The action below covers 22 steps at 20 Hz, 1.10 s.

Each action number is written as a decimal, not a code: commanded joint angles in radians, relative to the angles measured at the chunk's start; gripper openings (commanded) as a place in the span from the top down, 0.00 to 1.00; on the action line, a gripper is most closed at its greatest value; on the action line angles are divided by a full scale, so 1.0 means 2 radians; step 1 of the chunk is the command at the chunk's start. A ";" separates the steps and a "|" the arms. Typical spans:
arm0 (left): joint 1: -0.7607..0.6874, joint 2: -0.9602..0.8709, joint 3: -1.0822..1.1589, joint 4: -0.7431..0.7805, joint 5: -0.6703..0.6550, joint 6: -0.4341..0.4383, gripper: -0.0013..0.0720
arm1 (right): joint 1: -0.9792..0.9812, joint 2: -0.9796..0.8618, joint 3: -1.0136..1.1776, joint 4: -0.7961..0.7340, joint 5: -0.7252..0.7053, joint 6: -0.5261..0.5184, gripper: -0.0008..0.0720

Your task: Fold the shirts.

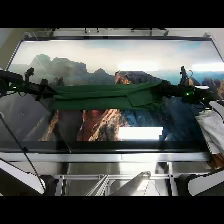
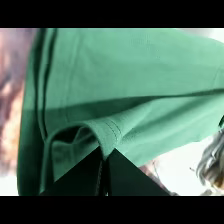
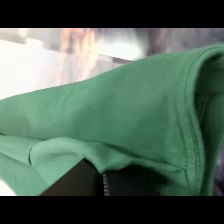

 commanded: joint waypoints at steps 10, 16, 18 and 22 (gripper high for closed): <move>-0.018 -0.032 0.177 -0.002 0.118 -0.085 0.45 | -0.080 0.015 0.080 -0.271 0.081 0.179 0.01; -0.114 -0.032 0.160 -0.001 0.087 -0.083 0.96 | -0.018 -0.040 0.080 -0.203 0.097 0.168 0.09; -0.159 -0.032 0.135 -0.001 0.059 -0.083 0.96 | 0.013 -0.050 0.085 -0.183 0.096 0.167 0.13; -0.255 -0.035 0.086 0.001 -0.040 -0.072 0.96 | 0.049 -0.061 0.092 -0.169 0.097 0.182 0.96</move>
